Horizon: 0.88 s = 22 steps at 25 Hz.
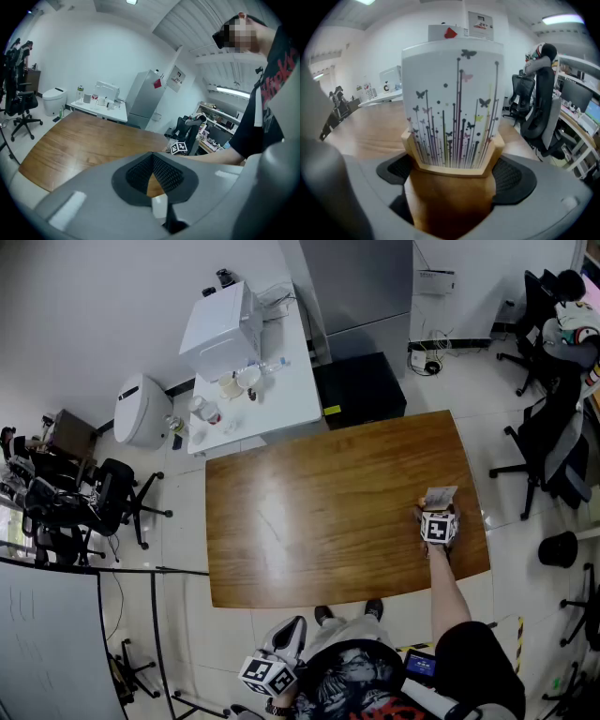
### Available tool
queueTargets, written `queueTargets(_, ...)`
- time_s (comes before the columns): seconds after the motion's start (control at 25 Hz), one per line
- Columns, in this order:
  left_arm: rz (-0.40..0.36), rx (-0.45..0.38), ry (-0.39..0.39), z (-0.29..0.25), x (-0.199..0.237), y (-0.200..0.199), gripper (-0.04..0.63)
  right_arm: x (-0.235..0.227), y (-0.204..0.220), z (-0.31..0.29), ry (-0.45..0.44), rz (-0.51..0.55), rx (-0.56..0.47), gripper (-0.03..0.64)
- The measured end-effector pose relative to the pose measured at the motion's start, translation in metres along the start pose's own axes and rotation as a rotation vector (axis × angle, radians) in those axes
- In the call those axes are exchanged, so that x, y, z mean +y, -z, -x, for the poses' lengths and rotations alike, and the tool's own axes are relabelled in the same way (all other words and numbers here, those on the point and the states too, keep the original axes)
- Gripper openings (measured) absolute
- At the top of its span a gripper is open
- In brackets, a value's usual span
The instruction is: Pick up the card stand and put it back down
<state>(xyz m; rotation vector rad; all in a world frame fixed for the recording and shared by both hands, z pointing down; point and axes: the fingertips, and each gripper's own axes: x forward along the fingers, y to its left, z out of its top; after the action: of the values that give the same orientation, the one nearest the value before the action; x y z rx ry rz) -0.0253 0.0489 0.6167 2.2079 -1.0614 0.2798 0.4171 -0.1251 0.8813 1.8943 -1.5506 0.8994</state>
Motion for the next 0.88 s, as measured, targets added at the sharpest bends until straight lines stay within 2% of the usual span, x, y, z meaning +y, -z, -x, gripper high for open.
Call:
queueTargets(0.12, -0.002, 0.013, 0.017, -0.002, -0.003, 0.000, 0.000, 0.010, 0.005, 0.009, 0.009, 0.055, -0.033, 0.522)
queueTargets(0.24, -0.017, 0.015, 0.056, -0.007, -0.009, -0.004, 0.000, 0.039, 0.011, 0.038, -0.029, 0.083, -0.067, 0.520)
queueTargets(0.32, -0.032, -0.004, 0.085, -0.013, -0.007, -0.012, 0.000, 0.067, 0.000, 0.064, -0.064, 0.091, -0.110, 0.520)
queueTargets(0.56, -0.042, -0.060, 0.161, -0.014, -0.009, -0.034, 0.000, 0.167, -0.043, 0.206, -0.182, 0.119, -0.271, 0.518)
queueTargets(0.72, -0.135, -0.144, 0.214, -0.009, -0.022, -0.059, 0.000, 0.186, -0.074, 0.289, -0.187, 0.155, -0.401, 0.518)
queueTargets(0.88, -0.267, -0.188, 0.160, 0.003, -0.017, -0.088, 0.000, 0.195, -0.093, 0.331, -0.147, 0.140, -0.480, 0.519)
